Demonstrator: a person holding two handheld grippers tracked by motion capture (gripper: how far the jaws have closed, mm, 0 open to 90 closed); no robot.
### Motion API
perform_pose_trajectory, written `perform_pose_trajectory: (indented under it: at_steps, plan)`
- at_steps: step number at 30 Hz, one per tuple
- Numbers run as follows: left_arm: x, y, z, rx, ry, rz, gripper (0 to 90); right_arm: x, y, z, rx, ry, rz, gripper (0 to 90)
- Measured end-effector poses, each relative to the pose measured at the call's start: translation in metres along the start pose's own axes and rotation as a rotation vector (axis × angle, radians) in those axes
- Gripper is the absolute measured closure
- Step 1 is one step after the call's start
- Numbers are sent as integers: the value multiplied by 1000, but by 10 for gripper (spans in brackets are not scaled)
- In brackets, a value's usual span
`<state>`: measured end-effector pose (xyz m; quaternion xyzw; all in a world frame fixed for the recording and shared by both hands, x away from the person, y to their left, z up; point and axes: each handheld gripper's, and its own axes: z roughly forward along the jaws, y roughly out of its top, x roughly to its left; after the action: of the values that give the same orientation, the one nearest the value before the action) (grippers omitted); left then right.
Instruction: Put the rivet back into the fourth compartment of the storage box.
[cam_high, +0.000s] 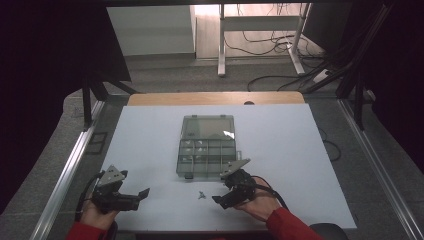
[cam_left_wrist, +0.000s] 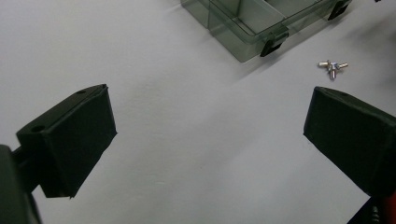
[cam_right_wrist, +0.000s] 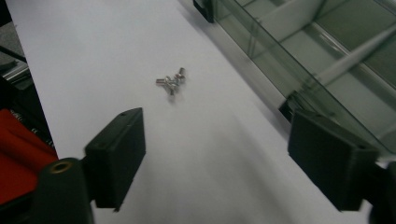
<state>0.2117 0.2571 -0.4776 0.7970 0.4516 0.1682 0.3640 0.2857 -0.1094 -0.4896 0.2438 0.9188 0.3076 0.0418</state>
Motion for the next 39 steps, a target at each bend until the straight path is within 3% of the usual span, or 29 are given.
perform_pose_trajectory:
  at_steps: [9,16,20,27,39]
  plan:
    - [0,0,0,1,0,1,28,10,11,20,25,48,-41,416]
    - [0,0,0,1,1,4,29,17,20,37,59,88,-75,673]
    - [0,0,0,0,0,5,29,19,21,41,70,89,-94,749]
    - [-1,0,0,1,0,7,29,22,19,47,100,65,-124,852]
    - [0,0,0,-2,0,7,31,18,22,39,89,80,-113,862]
